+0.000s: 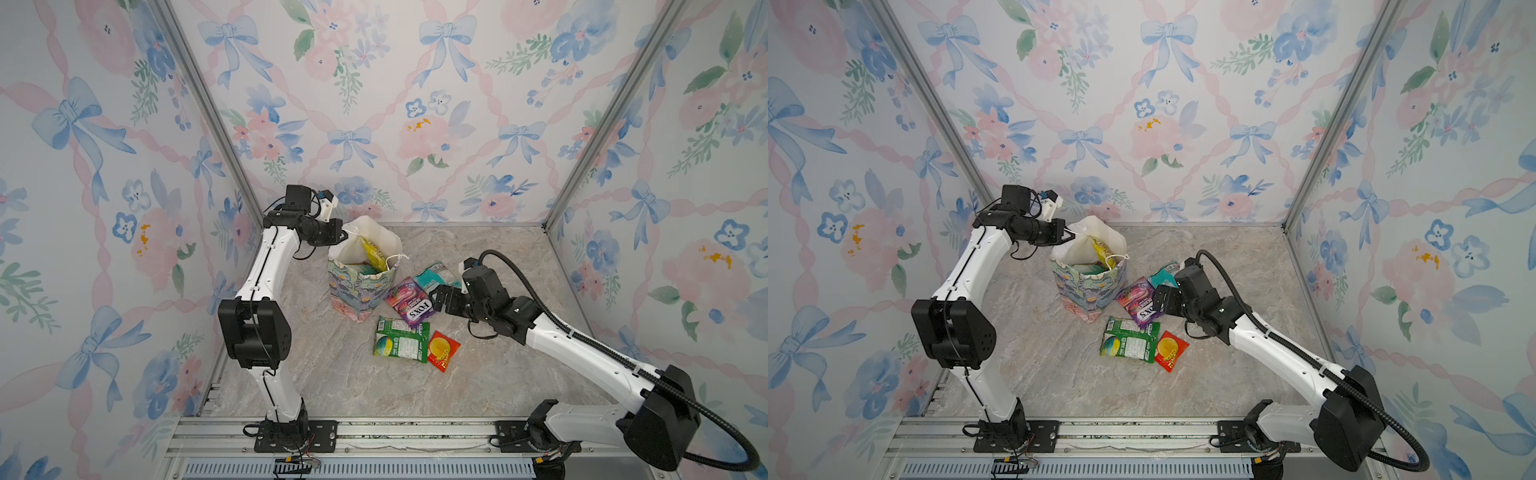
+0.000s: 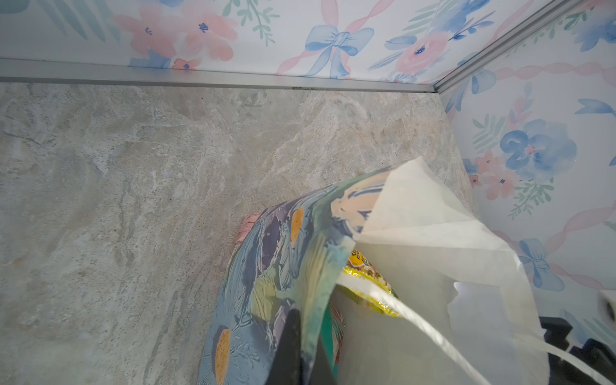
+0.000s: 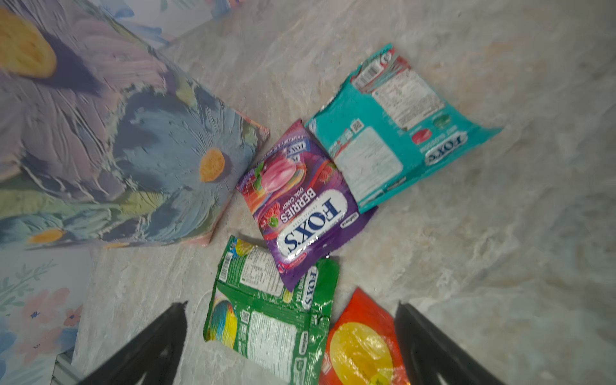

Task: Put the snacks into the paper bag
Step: 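Withdraw the right gripper from the bag toward the green Fox's tea packet, then lower the right gripper onto the green Fox's tea packet and grasp it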

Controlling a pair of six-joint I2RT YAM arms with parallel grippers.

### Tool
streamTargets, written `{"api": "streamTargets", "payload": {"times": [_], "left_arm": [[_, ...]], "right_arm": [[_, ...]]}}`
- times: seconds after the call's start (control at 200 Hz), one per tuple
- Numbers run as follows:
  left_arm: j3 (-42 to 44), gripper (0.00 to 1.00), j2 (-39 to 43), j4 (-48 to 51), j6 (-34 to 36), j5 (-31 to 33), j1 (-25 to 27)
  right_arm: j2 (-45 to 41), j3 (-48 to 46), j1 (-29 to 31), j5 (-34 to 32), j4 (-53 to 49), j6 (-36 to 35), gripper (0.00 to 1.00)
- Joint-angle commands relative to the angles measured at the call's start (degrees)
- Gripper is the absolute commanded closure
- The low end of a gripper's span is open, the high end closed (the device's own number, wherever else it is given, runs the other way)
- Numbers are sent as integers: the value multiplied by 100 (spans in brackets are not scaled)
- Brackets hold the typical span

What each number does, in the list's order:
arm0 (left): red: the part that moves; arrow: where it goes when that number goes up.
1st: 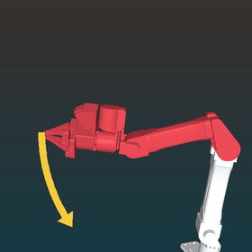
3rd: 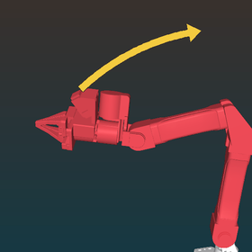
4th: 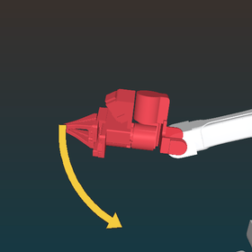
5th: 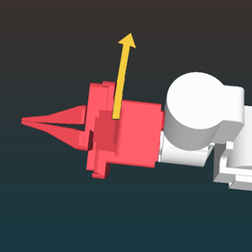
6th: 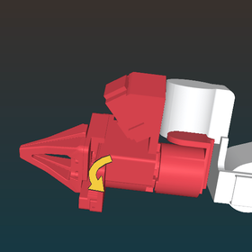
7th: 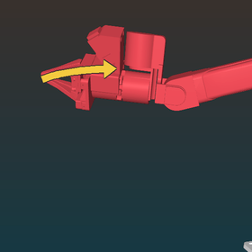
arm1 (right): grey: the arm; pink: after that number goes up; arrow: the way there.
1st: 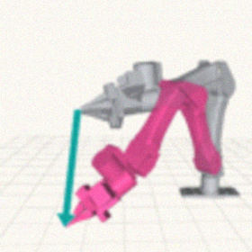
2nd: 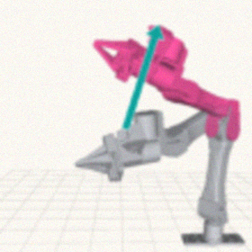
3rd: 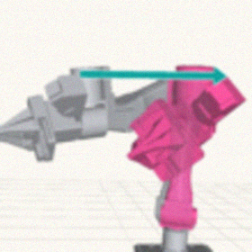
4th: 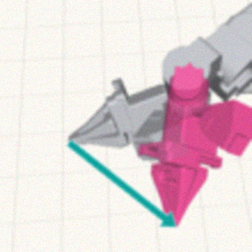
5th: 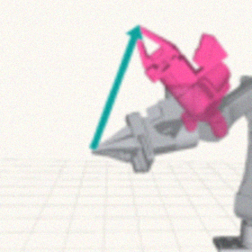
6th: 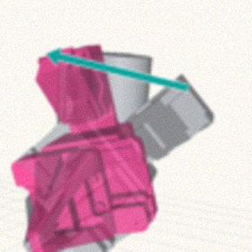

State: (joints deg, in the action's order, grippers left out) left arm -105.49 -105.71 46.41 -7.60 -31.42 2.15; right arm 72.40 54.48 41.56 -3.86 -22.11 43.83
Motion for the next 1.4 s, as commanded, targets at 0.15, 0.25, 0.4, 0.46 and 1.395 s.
{"api": "streamTargets", "payload": {"times": [0.15, 0.25, 0.4, 0.46, 1.395], "left_arm": [[38, 100, 23, 32, -28, -172, -22], [37, 100, 38, 32, -23, -172, -22], [38, 100, 44, 26, -23, -162, -22], [38, 100, 41, 26, -24, -163, -22], [48, 100, -12, 27, -14, -100, -28]], "right_arm": [[79, -691, 1038, 496, -140, 1034, 0], [294, -787, 1350, 768, -71, 1054, 0], [627, -978, 1616, 1166, 185, 1159, 1], [739, -1035, 1627, 1303, 362, 1212, 2], [1566, -1377, 805, 1629, 1653, 1575, 2]]}}
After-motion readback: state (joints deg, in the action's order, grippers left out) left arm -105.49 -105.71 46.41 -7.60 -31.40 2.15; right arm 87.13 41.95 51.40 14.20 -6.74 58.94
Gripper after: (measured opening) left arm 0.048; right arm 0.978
